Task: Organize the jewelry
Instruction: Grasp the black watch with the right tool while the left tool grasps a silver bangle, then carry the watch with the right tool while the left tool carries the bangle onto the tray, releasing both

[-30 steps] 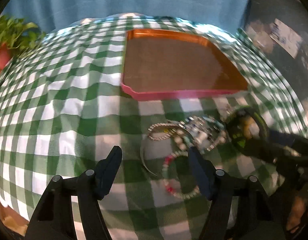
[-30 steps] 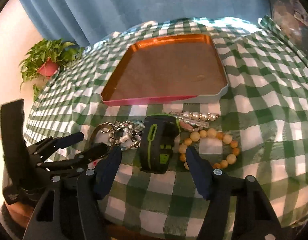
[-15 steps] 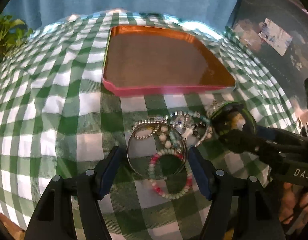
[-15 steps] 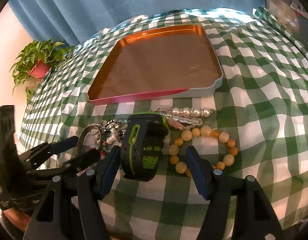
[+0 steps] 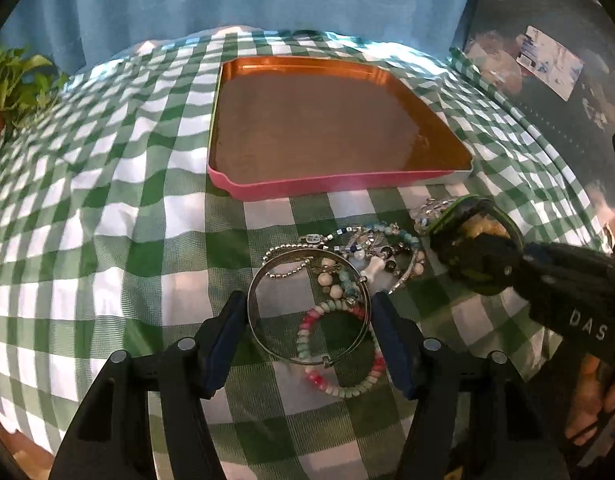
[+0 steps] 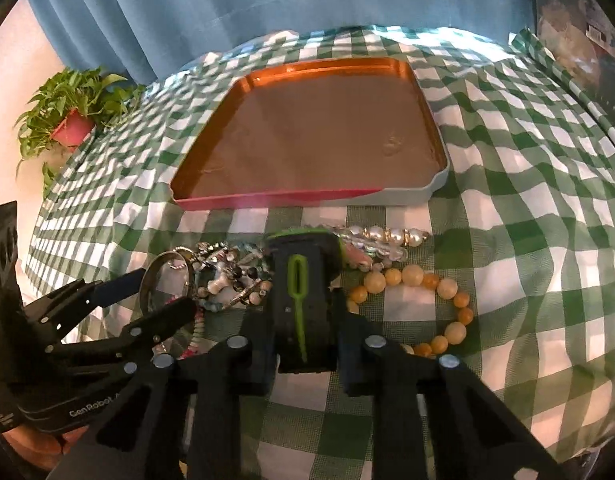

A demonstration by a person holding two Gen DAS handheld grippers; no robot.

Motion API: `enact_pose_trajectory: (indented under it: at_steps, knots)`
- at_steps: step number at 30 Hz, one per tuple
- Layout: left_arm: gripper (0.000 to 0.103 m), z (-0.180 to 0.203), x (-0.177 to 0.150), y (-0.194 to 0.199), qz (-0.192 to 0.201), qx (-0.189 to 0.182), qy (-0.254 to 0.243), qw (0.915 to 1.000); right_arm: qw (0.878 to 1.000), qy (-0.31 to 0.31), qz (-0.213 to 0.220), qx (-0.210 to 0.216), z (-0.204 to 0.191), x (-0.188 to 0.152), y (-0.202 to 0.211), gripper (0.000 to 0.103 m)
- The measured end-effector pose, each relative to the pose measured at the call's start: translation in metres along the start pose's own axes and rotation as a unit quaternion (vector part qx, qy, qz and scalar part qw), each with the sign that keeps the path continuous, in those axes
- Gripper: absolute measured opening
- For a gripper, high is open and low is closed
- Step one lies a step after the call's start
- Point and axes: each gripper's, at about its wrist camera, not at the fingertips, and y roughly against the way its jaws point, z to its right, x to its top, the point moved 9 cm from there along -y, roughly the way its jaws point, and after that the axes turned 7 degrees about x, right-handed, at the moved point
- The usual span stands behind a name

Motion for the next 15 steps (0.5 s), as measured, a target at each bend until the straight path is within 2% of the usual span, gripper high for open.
enact_pose_trajectory:
  at_steps: [15]
  knots:
    - [0.063, 0.003, 0.016, 0.041, 0.024, 0.048, -0.008, 0.9985, 0.999, 0.011, 0.036, -0.006, -0.001, 0.008, 0.043, 0.018]
